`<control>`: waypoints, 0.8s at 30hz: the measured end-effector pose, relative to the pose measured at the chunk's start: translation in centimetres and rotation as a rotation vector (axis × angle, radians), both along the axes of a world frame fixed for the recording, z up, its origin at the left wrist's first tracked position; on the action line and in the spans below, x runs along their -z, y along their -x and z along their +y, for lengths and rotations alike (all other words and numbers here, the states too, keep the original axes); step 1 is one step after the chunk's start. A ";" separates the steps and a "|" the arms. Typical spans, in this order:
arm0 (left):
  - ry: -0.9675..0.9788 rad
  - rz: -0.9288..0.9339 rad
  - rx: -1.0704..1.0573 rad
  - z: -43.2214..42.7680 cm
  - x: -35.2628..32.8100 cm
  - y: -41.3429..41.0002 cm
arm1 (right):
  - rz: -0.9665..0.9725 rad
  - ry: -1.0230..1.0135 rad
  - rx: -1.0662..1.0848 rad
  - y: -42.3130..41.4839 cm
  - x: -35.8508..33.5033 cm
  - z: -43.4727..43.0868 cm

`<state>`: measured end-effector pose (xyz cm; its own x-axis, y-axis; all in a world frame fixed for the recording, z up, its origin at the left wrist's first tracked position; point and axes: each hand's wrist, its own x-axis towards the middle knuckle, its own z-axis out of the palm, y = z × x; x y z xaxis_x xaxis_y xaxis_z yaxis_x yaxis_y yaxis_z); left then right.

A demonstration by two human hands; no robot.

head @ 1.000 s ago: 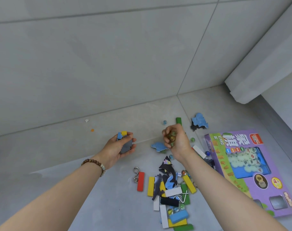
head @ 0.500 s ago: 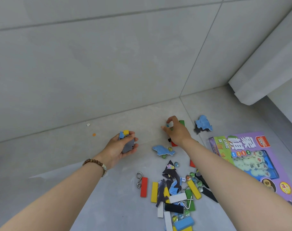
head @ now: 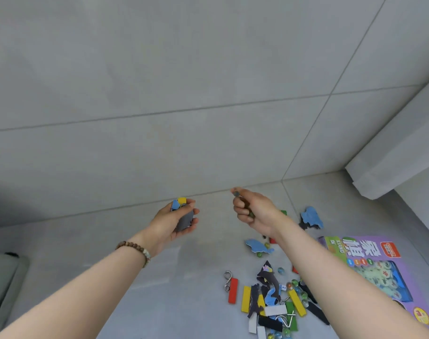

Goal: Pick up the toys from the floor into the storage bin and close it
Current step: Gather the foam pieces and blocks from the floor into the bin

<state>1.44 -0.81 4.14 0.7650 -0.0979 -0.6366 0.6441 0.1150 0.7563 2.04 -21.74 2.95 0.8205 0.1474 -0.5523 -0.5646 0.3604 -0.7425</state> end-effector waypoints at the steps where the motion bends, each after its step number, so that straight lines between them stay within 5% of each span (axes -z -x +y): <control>1: -0.011 -0.025 -0.018 1.5 -2.1 0.4 | -0.021 -0.041 -0.032 -0.2 -2.3 1.8; 7: -0.082 -0.162 -0.173 14.1 -14.2 6.4 | -0.150 -0.076 -0.280 1.5 -14.8 15.5; 12: -0.182 -0.229 -0.410 26.9 -19.9 14.4 | -0.203 0.202 -0.588 7.2 -21.7 29.7; 20: -0.230 -0.027 -0.789 45.3 -14.6 27.9 | -0.038 0.243 -0.888 17.9 -19.3 52.3; 24: -0.012 0.139 -0.900 50.3 -10.0 31.7 | 0.098 0.291 -0.887 20.2 -15.1 58.4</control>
